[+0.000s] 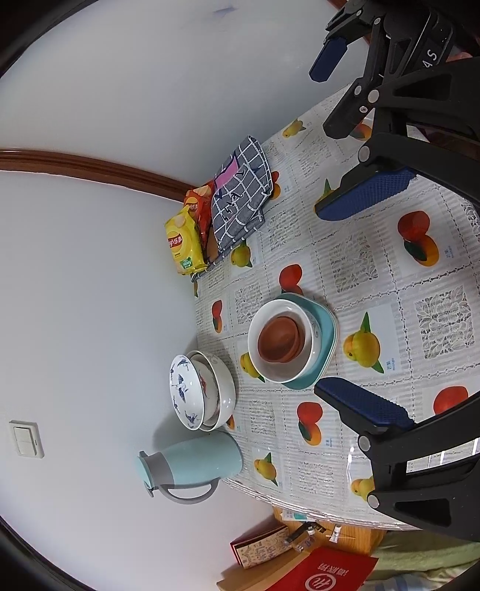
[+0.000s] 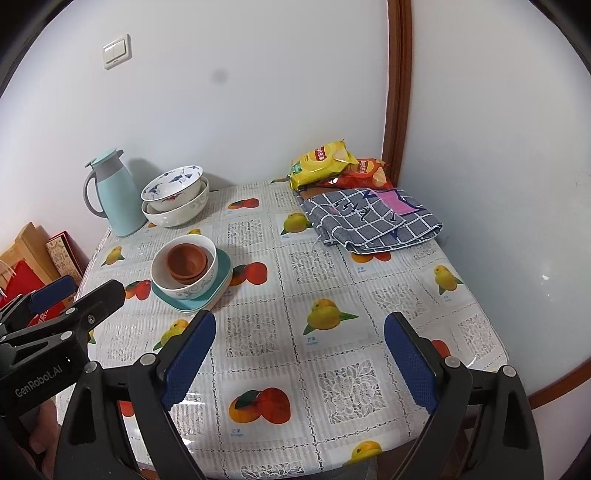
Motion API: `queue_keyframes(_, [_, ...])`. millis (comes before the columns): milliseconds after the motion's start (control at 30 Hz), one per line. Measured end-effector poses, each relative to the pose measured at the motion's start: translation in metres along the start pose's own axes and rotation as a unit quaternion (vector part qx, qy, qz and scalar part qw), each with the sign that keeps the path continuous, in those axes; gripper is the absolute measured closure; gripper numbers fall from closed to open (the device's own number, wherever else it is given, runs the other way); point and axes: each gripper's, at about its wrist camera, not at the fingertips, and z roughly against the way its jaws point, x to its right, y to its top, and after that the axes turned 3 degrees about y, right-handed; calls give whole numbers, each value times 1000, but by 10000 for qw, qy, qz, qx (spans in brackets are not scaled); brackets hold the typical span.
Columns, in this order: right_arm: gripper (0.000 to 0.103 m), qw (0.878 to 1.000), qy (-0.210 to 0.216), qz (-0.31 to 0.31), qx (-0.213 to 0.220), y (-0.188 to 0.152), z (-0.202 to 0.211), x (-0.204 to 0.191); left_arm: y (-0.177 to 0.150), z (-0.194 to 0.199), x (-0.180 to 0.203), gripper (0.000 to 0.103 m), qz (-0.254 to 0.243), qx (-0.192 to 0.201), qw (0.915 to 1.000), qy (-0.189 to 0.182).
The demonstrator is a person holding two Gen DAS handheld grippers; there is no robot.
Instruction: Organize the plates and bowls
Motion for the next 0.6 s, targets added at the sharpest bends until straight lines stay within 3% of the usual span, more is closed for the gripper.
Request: queue_keyframes(600, [11,10000,18,-7,46,0,7,1,0,4,0,16,-19,1,10000,45])
